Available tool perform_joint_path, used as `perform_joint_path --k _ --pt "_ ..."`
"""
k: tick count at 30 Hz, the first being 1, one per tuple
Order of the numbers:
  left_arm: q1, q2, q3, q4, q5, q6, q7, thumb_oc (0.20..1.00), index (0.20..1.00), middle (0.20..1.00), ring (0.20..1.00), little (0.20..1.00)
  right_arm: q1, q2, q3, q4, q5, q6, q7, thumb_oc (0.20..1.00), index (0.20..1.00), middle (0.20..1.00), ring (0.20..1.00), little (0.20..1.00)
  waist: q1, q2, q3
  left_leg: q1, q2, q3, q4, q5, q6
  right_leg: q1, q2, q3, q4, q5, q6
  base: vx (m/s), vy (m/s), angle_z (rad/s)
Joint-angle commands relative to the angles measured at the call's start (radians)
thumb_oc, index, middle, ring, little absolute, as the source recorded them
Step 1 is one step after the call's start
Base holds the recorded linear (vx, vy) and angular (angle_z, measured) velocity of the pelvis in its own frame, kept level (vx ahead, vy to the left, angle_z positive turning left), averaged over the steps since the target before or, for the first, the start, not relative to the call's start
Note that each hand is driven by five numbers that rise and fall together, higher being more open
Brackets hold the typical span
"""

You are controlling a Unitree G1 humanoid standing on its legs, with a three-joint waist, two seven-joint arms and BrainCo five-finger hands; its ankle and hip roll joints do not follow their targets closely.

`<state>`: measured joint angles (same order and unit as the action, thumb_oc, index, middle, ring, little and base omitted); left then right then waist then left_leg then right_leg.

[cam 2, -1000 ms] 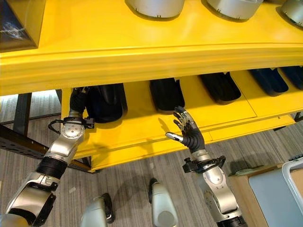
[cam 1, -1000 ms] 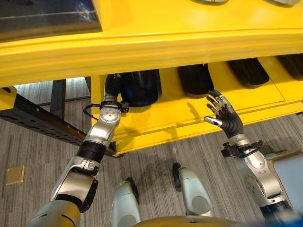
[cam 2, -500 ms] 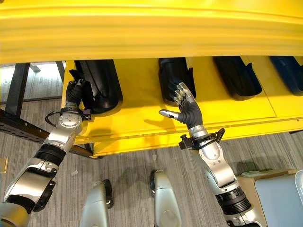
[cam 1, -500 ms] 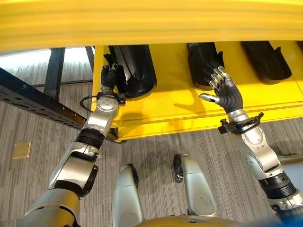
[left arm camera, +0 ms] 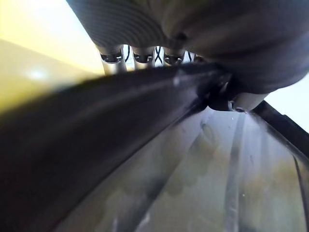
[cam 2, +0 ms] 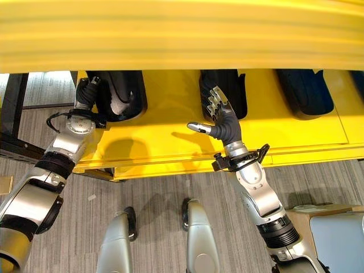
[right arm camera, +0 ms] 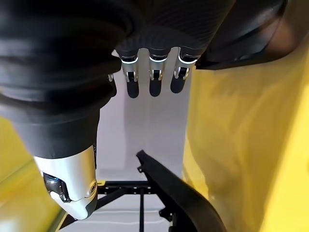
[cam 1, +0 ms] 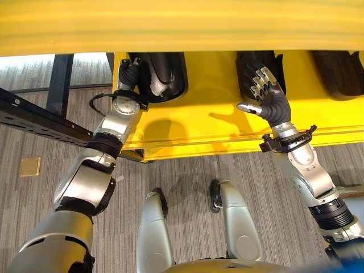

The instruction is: Move parts from the plastic box to the shelf.

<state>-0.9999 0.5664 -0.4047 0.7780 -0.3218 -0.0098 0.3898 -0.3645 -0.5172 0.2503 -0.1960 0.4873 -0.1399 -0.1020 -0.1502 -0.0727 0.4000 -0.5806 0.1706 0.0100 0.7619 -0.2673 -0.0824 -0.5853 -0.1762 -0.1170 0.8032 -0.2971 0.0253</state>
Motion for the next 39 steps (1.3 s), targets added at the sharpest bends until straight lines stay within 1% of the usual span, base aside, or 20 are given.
perform_joint_path --k 1,2,3,4,12,21,25,32,36,39 --pt "-0.119 0.038 -0.025 0.014 0.044 -0.043 -0.008 0.2 0.2 0.2 0.2 0.2 -0.002 0.008 -0.032 -0.022 0.019 -0.074 -0.002 1.0 1.0 1.0 1.0 1.0 -0.005 0.019 -0.047 0.008 0.057 -0.065 -0.011 -0.005 -0.004 0.06 -0.09 0.043 -0.102 0.075 0.075 0.0 0.0 0.0" --pt "-0.12 0.038 -0.025 0.014 0.044 -0.043 -0.008 0.2 0.2 0.2 0.2 0.2 -0.002 0.008 -0.033 -0.022 0.02 -0.074 -0.002 1.0 1.0 1.0 1.0 1.0 -0.005 0.019 -0.047 0.008 0.057 -0.065 -0.011 -0.005 -0.004 0.059 -0.09 0.043 -0.101 0.074 0.075 0.06 0.002 0.01" --pt "-0.13 0.036 -0.03 0.024 0.044 -0.041 -0.011 0.2 0.2 0.2 0.2 0.2 0.001 0.01 -0.032 -0.027 0.021 -0.074 0.001 1.0 1.0 1.0 1.0 1.0 -0.006 0.021 -0.048 0.016 0.06 -0.067 -0.003 -0.032 -0.008 0.065 -0.087 0.046 -0.091 0.049 0.082 0.08 -0.005 0.01" --pt "-0.141 0.031 -0.035 0.035 0.045 -0.039 -0.013 0.2 0.2 0.2 0.2 0.2 0.002 0.012 -0.032 -0.03 0.022 -0.077 0.002 1.0 1.0 1.0 1.0 1.0 -0.007 0.021 -0.048 0.012 0.06 -0.066 0.001 -0.034 -0.008 0.06 -0.087 0.047 -0.087 0.048 0.081 0.08 -0.006 0.0" --pt "-0.17 -0.009 -0.052 0.109 0.029 -0.019 -0.048 0.2 0.2 0.2 0.2 0.2 0.017 0.026 -0.033 -0.044 0.035 -0.079 0.007 1.0 1.0 1.0 1.0 1.0 -0.014 0.02 -0.05 -0.003 0.061 -0.067 0.009 -0.037 -0.006 0.042 -0.083 0.05 -0.08 0.047 0.08 0.0 0.0 0.0" --pt "-0.166 -0.072 -0.011 0.24 0.011 0.015 -0.057 0.2 0.2 0.2 0.2 0.2 0.039 0.035 -0.033 -0.064 0.035 -0.086 0.008 1.0 1.0 1.0 1.0 1.0 -0.021 0.015 -0.049 -0.011 0.061 -0.071 0.011 -0.037 -0.013 0.041 -0.08 0.054 -0.08 0.045 0.076 0.0 0.0 0.0" --pt "-0.166 -0.079 -0.001 0.262 0.01 0.022 -0.054 0.2 0.2 0.2 0.2 0.2 0.04 0.035 -0.033 -0.069 0.033 -0.088 0.006 1.0 1.0 1.0 1.0 1.0 -0.022 0.013 -0.048 -0.011 0.061 -0.072 0.01 -0.037 -0.014 0.039 -0.08 0.054 -0.078 0.046 0.075 0.0 0.0 0.0" --pt "-0.162 -0.085 0.007 0.309 0.051 0.045 -0.046 0.2 0.2 0.2 0.2 0.2 0.044 0.028 -0.032 -0.08 0.037 -0.09 0.008 1.0 1.0 1.0 1.0 1.0 -0.021 0.013 -0.044 -0.017 0.06 -0.072 0.013 -0.037 -0.012 0.028 -0.077 0.06 -0.069 0.043 0.072 0.0 0.0 0.0" --pt "-0.156 -0.083 -0.004 0.317 0.131 0.065 -0.03 0.2 0.2 0.2 0.2 0.2 0.042 0.021 -0.032 -0.084 0.036 -0.087 0.01 1.0 1.0 1.0 1.0 1.0 -0.017 0.012 -0.038 -0.019 0.061 -0.072 0.015 -0.036 -0.013 0.025 -0.076 0.06 -0.066 0.042 0.073 0.0 0.0 0.0" --pt "-0.153 -0.09 -0.003 0.329 0.144 0.071 -0.025 0.2 0.2 0.2 0.2 0.2 0.038 0.02 -0.029 -0.087 0.041 -0.088 0.013 1.0 1.0 1.0 1.0 1.0 -0.017 0.01 -0.036 -0.02 0.06 -0.071 0.016 -0.036 -0.012 0.025 -0.076 0.06 -0.065 0.041 0.073 0.0 0.0 0.0"
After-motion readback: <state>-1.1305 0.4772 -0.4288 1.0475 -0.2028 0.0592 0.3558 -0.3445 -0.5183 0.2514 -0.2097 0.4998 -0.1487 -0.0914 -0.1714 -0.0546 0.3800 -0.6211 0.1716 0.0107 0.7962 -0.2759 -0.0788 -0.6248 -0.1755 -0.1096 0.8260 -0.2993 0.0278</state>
